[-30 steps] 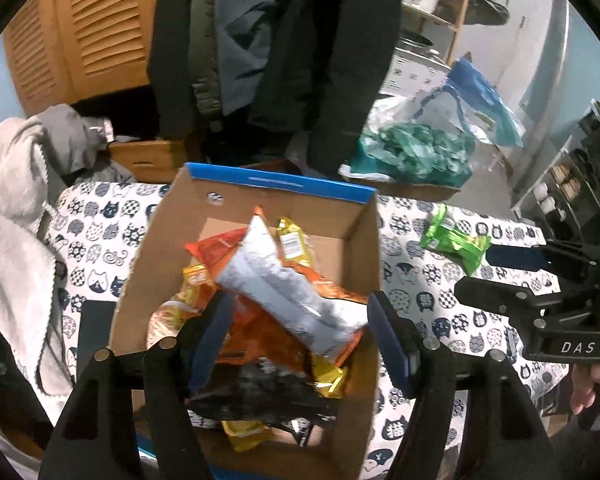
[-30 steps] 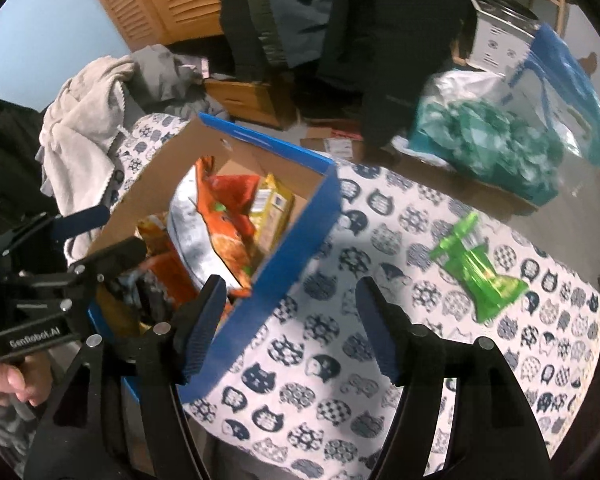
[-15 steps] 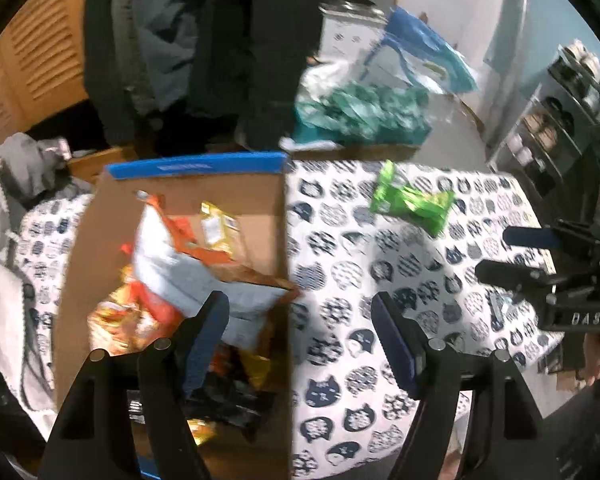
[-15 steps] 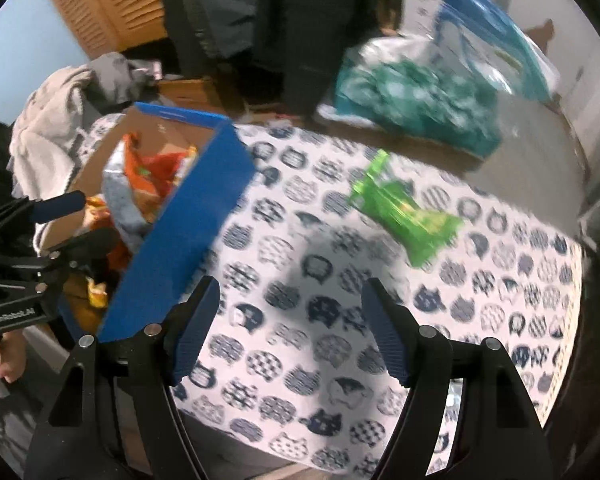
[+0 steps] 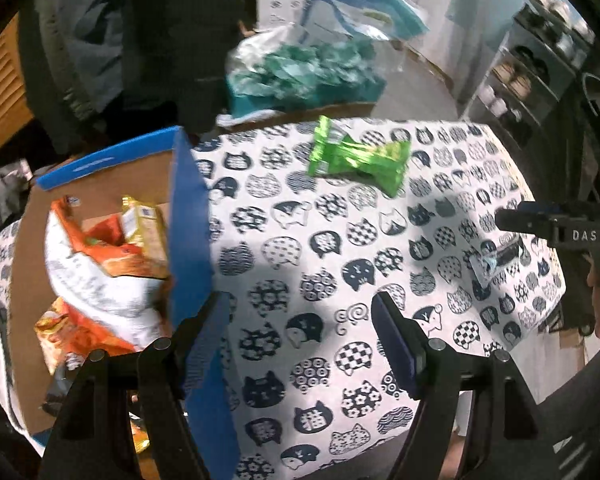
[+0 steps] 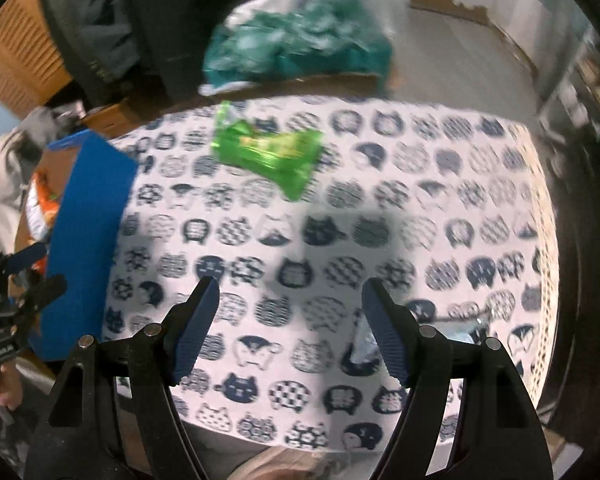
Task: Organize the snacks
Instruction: 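Move both open tools to the table and grasp the silver foil bar with the right tool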
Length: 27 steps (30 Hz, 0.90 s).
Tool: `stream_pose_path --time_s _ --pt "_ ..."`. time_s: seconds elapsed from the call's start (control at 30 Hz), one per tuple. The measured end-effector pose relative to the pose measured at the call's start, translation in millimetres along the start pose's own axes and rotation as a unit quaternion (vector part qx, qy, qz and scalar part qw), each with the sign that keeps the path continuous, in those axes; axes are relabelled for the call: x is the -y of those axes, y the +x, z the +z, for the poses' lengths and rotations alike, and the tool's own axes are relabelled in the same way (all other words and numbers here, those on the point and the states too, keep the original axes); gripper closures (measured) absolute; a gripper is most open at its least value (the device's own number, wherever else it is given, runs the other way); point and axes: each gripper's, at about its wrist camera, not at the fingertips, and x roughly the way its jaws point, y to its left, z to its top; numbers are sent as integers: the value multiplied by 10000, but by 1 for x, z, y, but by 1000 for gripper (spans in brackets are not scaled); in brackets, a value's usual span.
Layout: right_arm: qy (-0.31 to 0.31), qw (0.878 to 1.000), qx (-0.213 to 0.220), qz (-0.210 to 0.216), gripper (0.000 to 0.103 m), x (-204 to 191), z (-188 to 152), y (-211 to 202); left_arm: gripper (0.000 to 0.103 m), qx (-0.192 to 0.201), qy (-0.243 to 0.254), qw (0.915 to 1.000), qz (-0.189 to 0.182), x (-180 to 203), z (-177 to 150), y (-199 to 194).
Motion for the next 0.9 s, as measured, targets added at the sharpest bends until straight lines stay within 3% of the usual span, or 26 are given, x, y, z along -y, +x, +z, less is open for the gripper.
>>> stream_pose_path --time_s 0.43,0.9 --pt "831 9958 -326 -204 27 61 -34 21 28 -285 585 9979 23 47 -2 37" --pt "1710 9819 -813 -96 27 104 -55 58 28 -369 577 9977 17 59 8 55"
